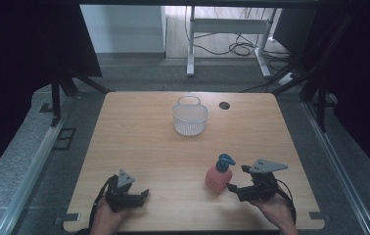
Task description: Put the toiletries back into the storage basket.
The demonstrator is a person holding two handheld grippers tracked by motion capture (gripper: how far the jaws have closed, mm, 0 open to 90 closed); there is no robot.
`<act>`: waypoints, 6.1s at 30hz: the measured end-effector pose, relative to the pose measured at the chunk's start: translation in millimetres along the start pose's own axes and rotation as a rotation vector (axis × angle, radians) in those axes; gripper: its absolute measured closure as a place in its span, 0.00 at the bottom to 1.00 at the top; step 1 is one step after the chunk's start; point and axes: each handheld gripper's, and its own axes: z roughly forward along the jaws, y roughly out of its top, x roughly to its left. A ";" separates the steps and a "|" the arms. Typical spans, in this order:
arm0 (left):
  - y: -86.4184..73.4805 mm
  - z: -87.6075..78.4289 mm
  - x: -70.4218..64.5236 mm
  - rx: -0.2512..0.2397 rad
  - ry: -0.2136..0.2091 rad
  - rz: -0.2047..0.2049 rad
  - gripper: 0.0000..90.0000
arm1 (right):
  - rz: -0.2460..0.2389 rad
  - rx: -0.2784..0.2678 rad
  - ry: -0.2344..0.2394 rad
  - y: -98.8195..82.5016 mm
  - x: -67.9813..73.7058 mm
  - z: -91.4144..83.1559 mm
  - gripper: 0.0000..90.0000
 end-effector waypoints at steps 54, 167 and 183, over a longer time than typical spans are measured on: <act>0.0 0.2 0.0 -0.003 0.000 -0.002 0.12 | -0.080 0.004 0.015 55.1 12.5 16.3 0.59; 0.0 0.3 0.1 -0.004 0.001 -0.001 0.12 | -0.093 -0.061 -0.109 241.1 -48.6 92.5 0.59; 0.0 0.3 0.1 -0.004 0.001 -0.001 0.12 | -0.080 -0.074 -0.141 253.7 -56.0 109.1 0.59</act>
